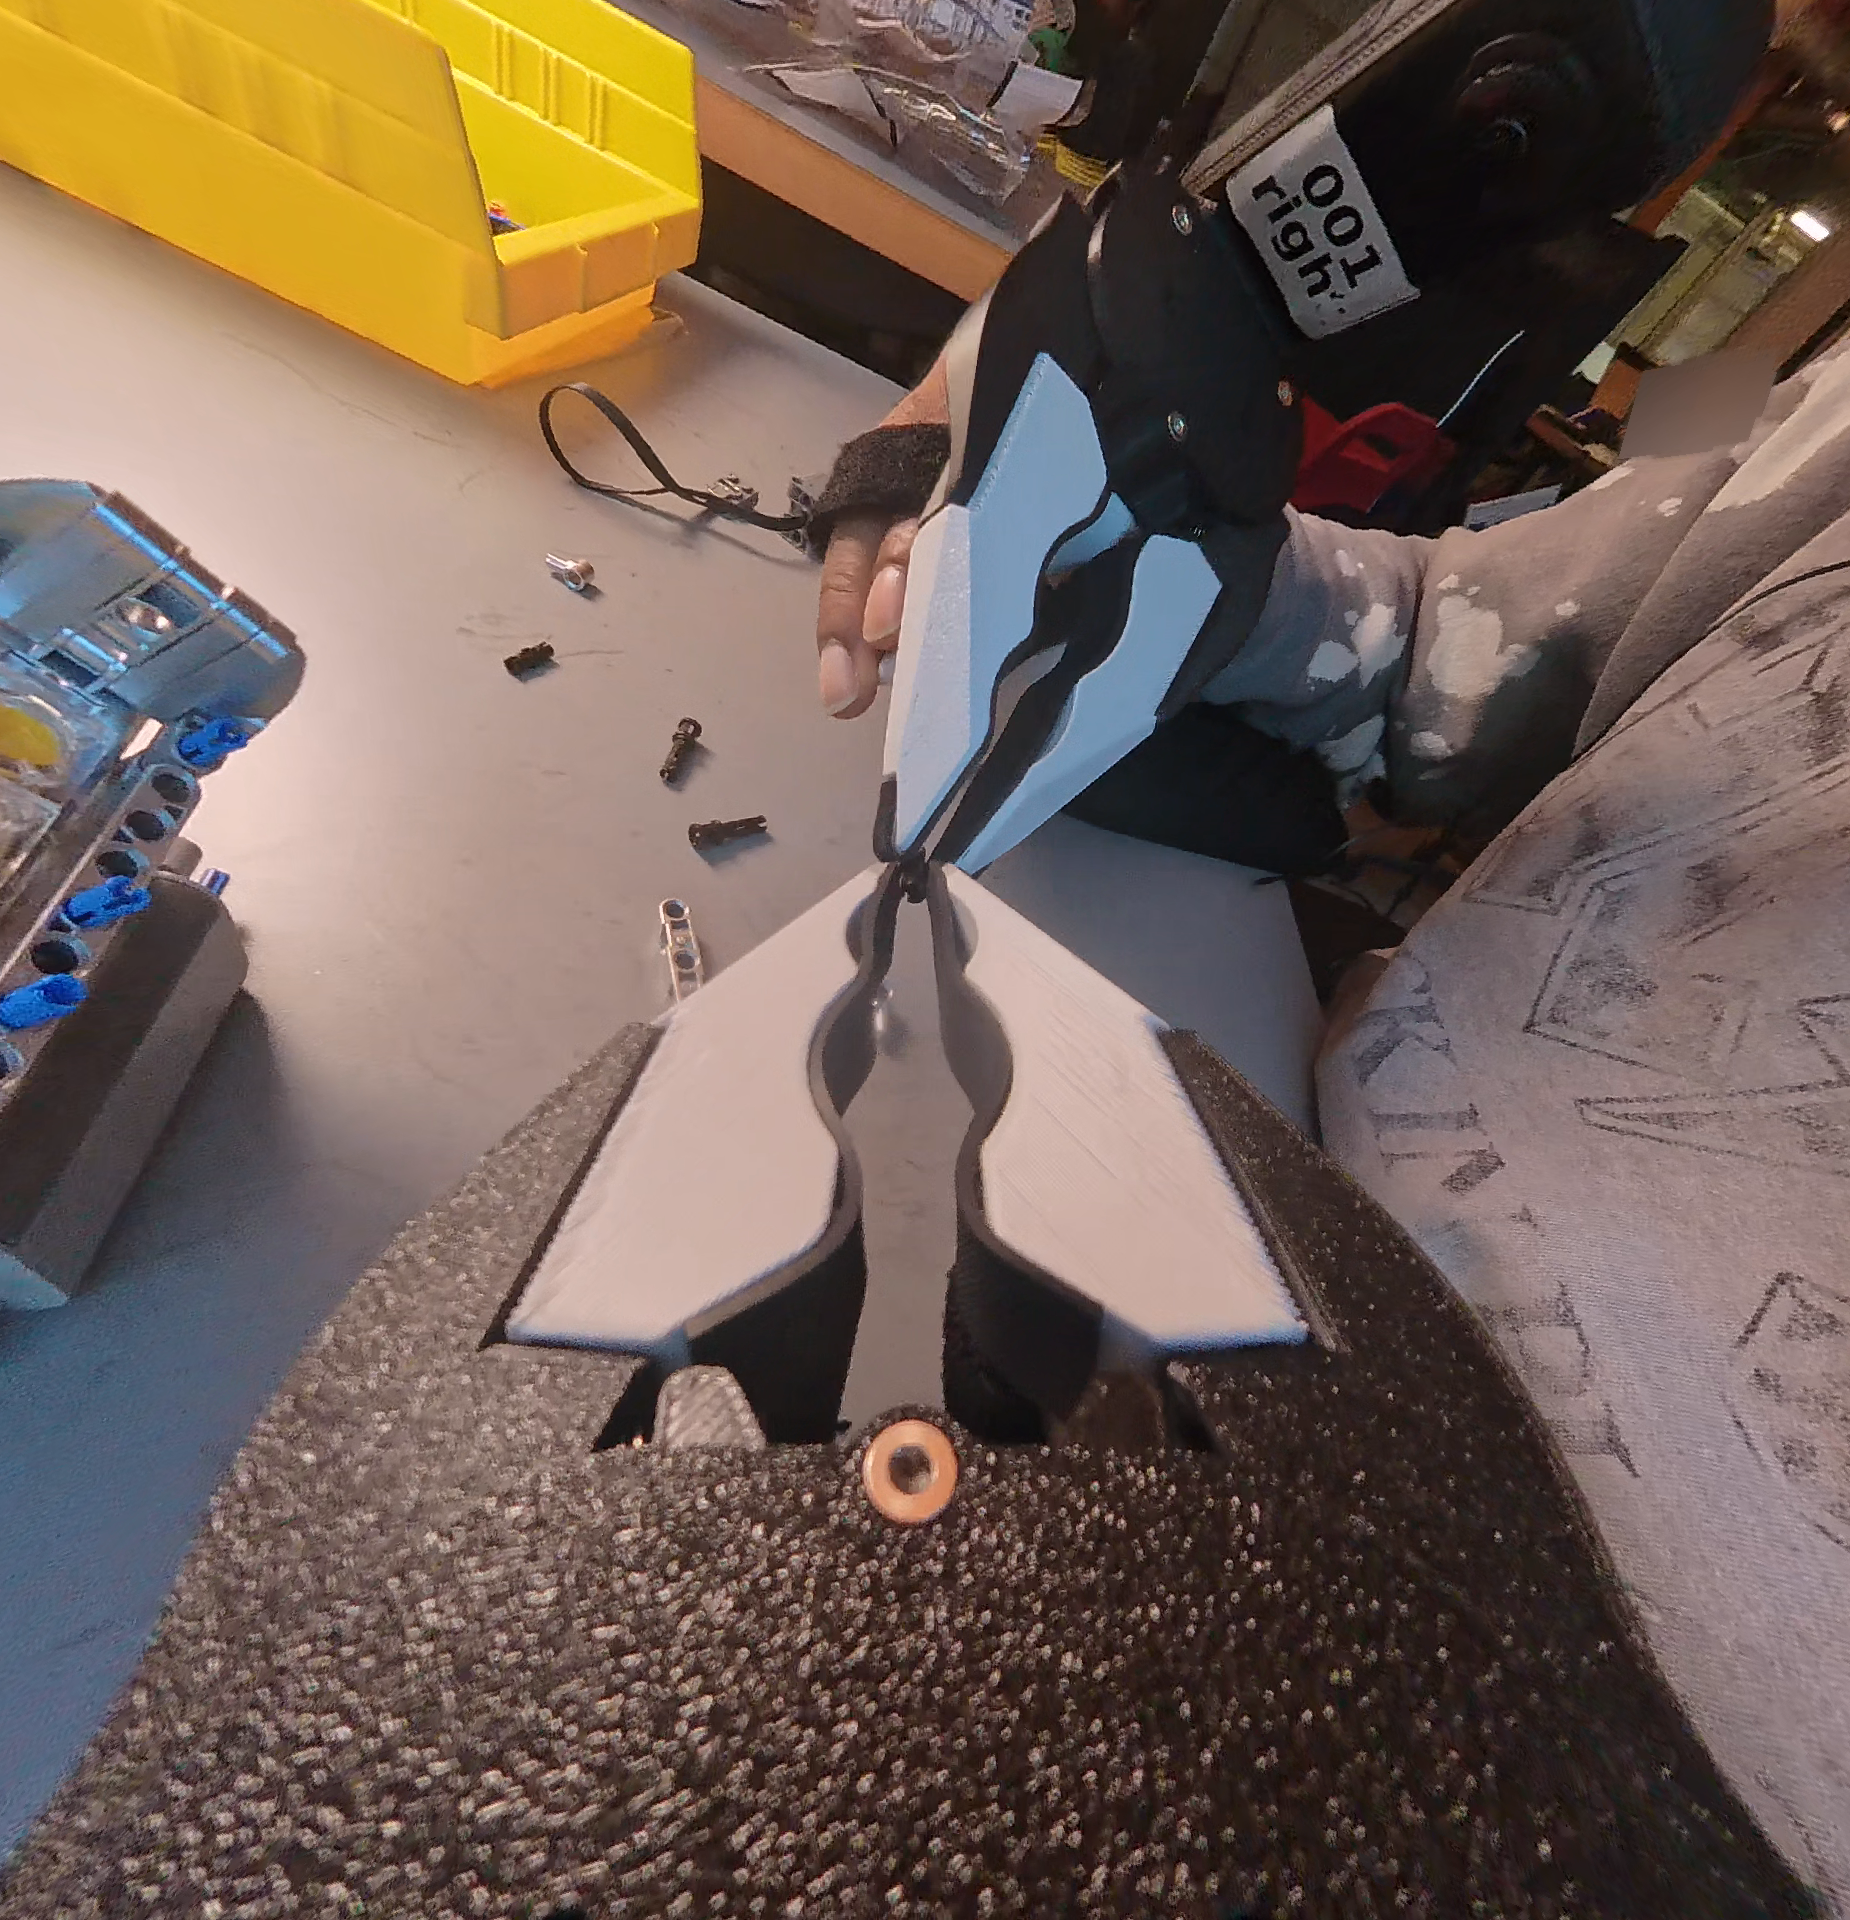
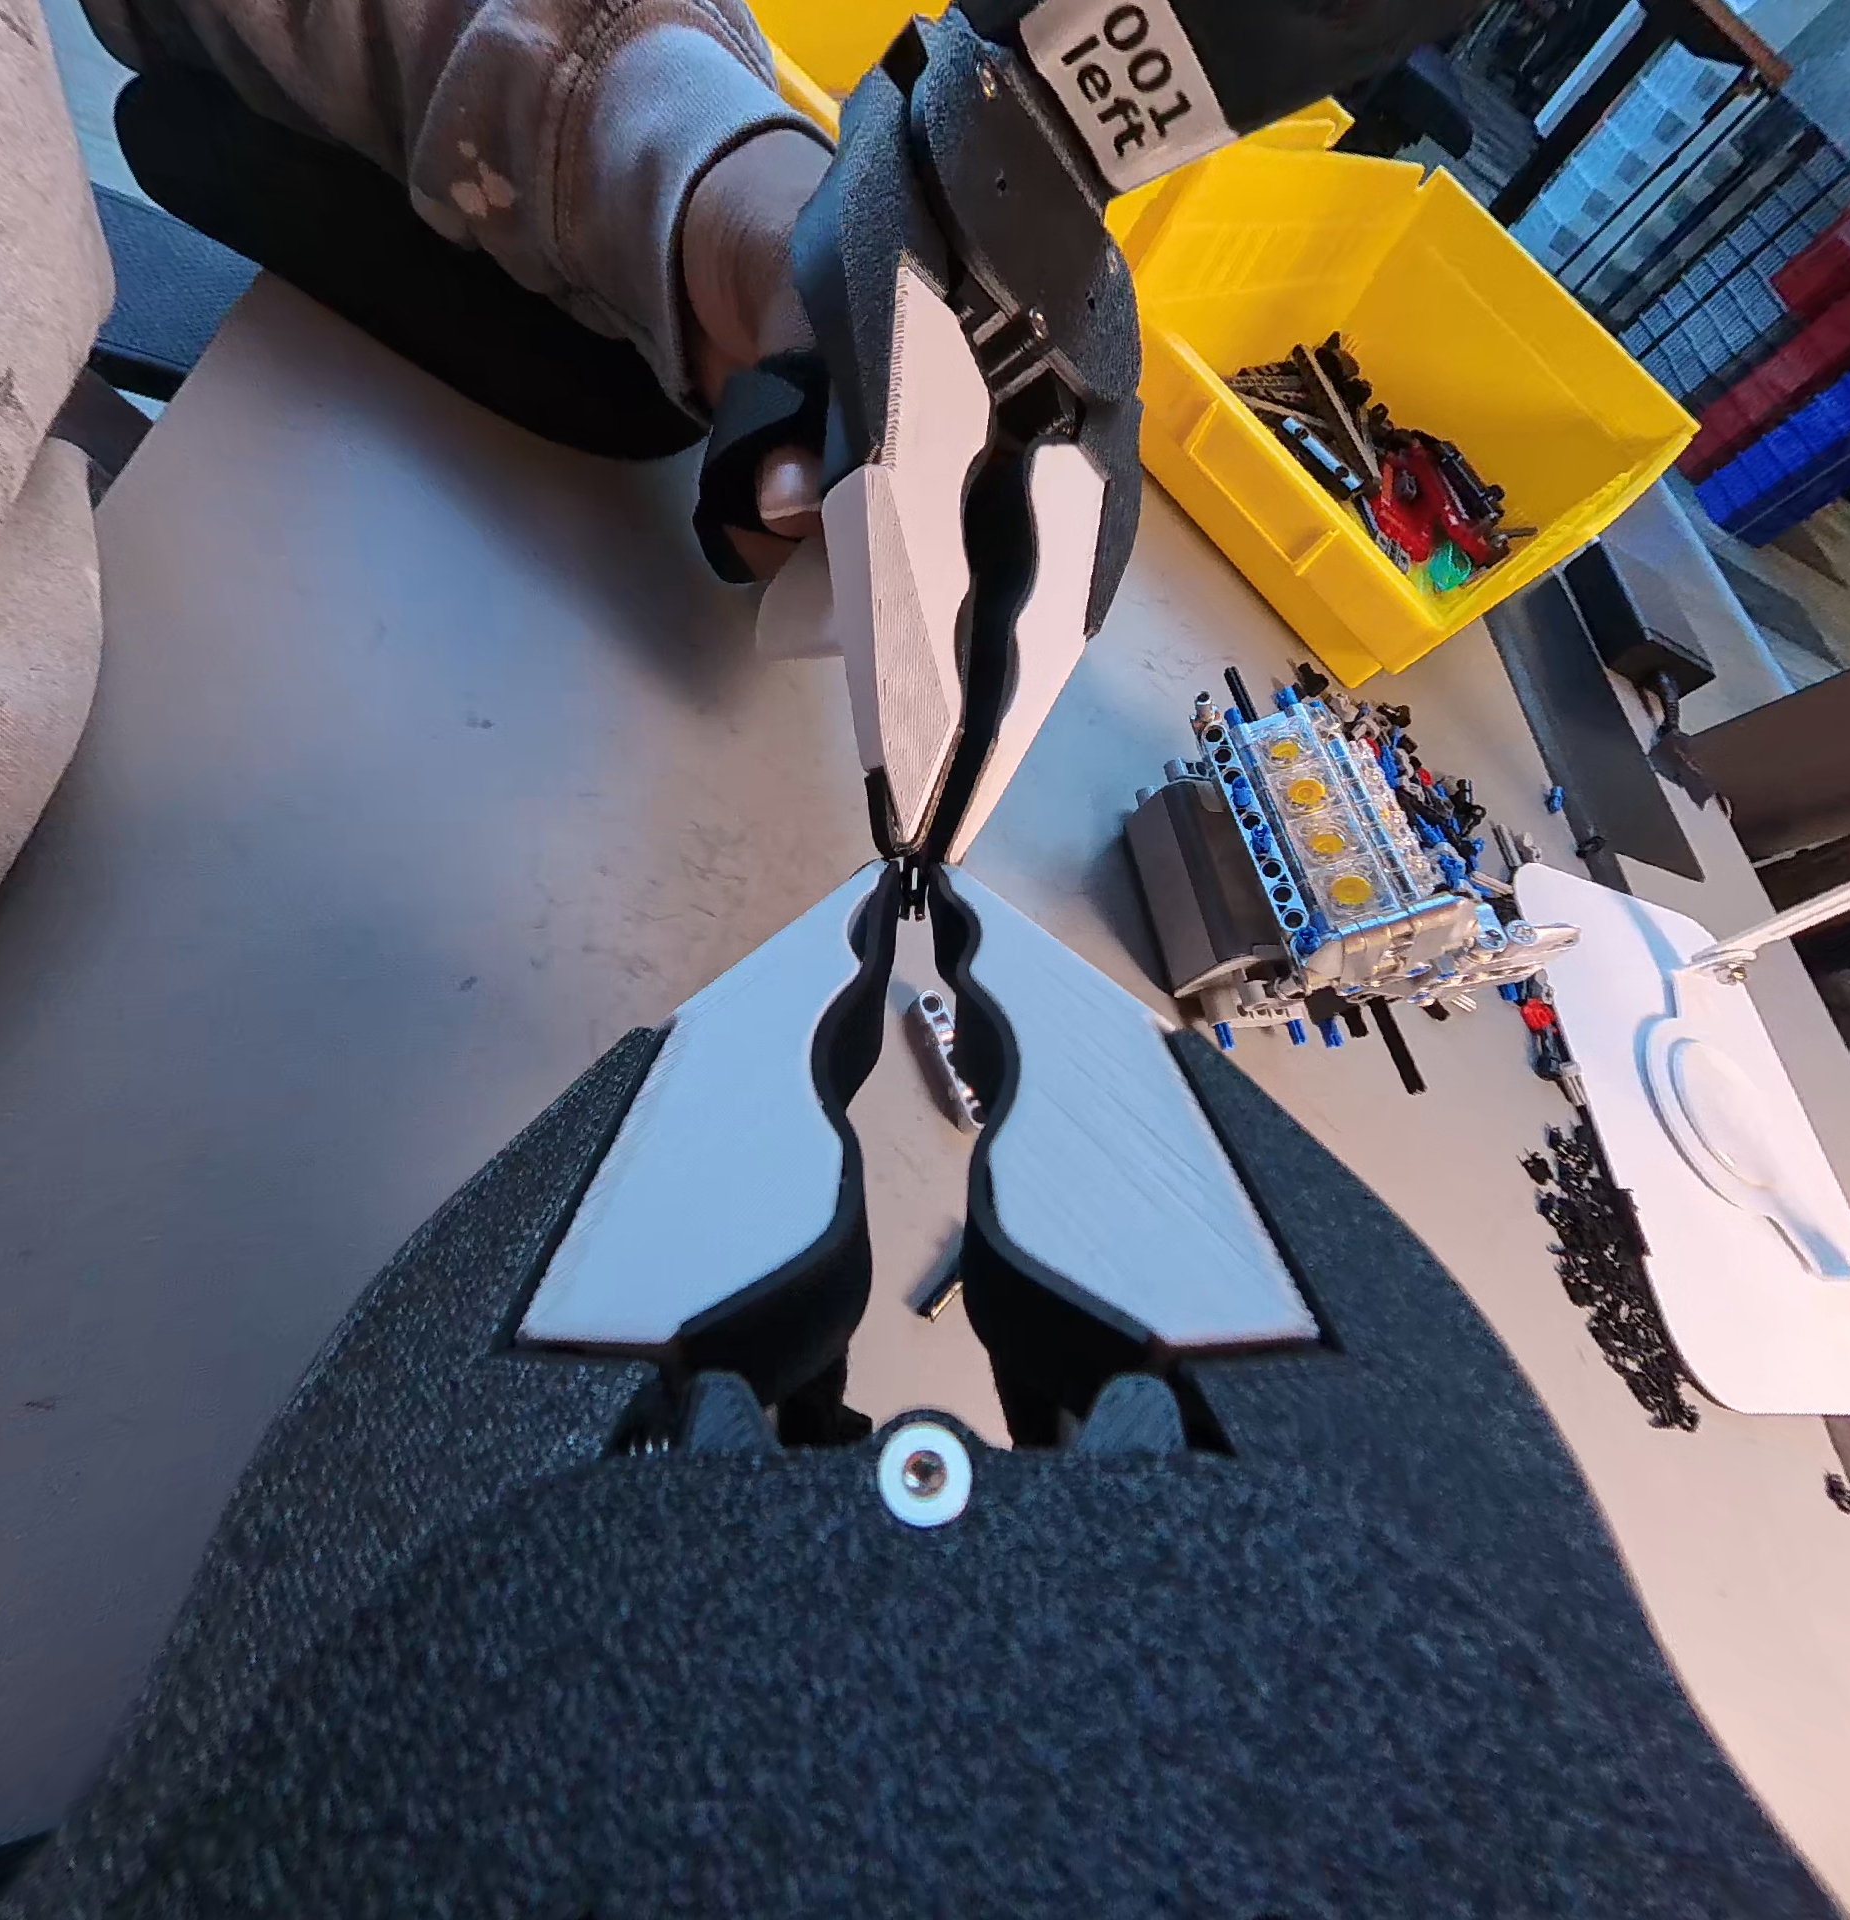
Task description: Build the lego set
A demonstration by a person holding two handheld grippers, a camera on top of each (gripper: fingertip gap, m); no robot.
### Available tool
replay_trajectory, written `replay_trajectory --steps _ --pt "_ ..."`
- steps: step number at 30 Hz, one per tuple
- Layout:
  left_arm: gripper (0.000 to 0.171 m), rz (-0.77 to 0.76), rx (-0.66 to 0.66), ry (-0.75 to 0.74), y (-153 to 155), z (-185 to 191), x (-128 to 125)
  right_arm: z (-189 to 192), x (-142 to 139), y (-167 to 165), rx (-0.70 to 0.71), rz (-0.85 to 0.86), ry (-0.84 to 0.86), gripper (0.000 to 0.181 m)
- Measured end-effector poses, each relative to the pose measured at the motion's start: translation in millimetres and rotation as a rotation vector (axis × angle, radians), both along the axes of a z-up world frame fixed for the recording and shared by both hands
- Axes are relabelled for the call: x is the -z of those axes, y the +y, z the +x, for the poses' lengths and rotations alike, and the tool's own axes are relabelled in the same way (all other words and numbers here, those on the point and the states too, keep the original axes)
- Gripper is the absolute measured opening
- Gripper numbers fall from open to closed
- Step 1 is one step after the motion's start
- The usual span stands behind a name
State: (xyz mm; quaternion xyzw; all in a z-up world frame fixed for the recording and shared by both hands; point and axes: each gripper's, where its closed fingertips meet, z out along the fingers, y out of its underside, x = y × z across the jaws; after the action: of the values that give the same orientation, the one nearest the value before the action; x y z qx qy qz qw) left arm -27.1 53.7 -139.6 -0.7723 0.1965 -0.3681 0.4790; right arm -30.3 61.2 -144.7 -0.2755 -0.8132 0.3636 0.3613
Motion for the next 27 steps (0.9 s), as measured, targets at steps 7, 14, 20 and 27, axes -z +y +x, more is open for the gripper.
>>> replay_trajectory --steps 7,14,20,27 --pt "0.003 -0.023 0.019 -0.174 -1 -2 -17 -1 -19 -1 0.006 -0.04 0.08 0.005" --pt "0.002 -0.037 0.066 -0.427 -5 -4 -43 1 -43 -4 0.005 -0.104 0.173 0.005" --pt "0.003 -0.034 0.088 -0.497 -7 -4 -51 4 -50 -7 -0.013 -0.142 0.192 0.005" --pt "0.003 -0.032 0.088 -0.52 -7 -4 -53 2 -55 -8 -0.004 -0.17 0.215 0.0"
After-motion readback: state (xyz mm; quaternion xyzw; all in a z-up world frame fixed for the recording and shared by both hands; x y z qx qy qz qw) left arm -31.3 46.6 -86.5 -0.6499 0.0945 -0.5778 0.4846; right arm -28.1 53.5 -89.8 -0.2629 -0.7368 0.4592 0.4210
